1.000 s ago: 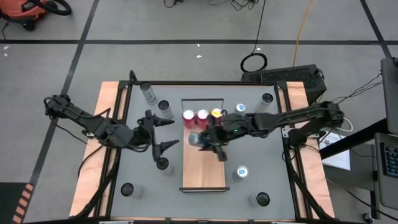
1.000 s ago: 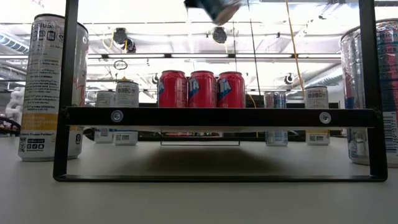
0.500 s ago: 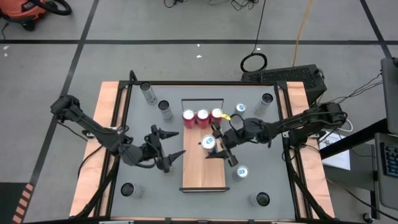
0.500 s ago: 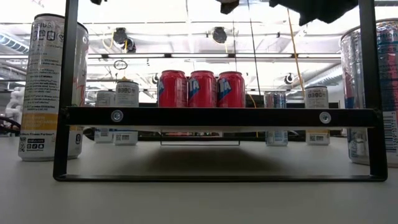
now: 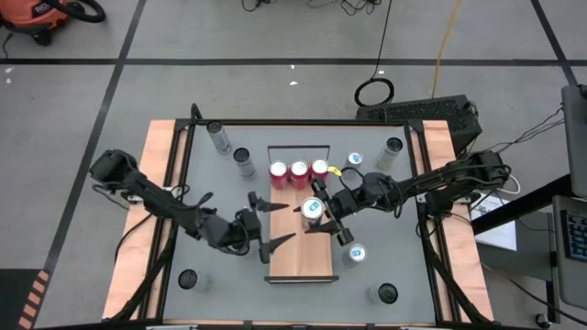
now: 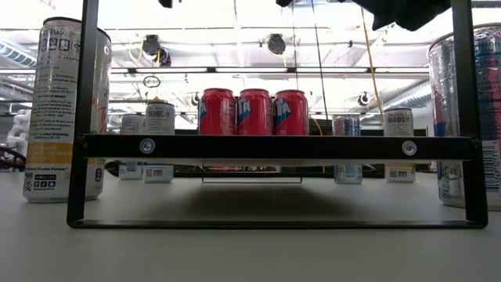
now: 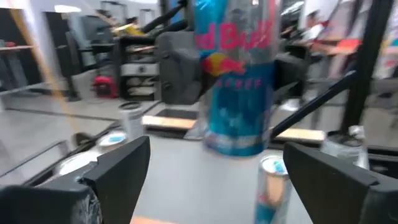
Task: Place canned beverage on shelf
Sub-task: Put the middle blue soda can on the shelf
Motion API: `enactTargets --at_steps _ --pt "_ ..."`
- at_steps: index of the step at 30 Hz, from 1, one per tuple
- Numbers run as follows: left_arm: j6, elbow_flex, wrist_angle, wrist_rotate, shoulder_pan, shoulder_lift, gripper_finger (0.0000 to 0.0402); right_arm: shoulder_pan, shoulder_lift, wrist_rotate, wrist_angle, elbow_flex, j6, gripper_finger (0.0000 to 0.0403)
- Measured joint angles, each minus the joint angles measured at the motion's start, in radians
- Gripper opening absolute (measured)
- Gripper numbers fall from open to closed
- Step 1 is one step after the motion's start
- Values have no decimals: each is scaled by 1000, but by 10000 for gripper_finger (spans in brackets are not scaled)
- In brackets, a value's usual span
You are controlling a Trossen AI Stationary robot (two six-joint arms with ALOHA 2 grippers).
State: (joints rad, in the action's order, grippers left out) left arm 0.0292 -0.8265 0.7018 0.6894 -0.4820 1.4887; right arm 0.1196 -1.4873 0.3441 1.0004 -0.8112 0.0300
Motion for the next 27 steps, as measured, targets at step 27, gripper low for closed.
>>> enactTargets --at_steps 27 --pt "-64 -2 113 -374 182 57 370 -3 0 -93 51 0 -106 194"
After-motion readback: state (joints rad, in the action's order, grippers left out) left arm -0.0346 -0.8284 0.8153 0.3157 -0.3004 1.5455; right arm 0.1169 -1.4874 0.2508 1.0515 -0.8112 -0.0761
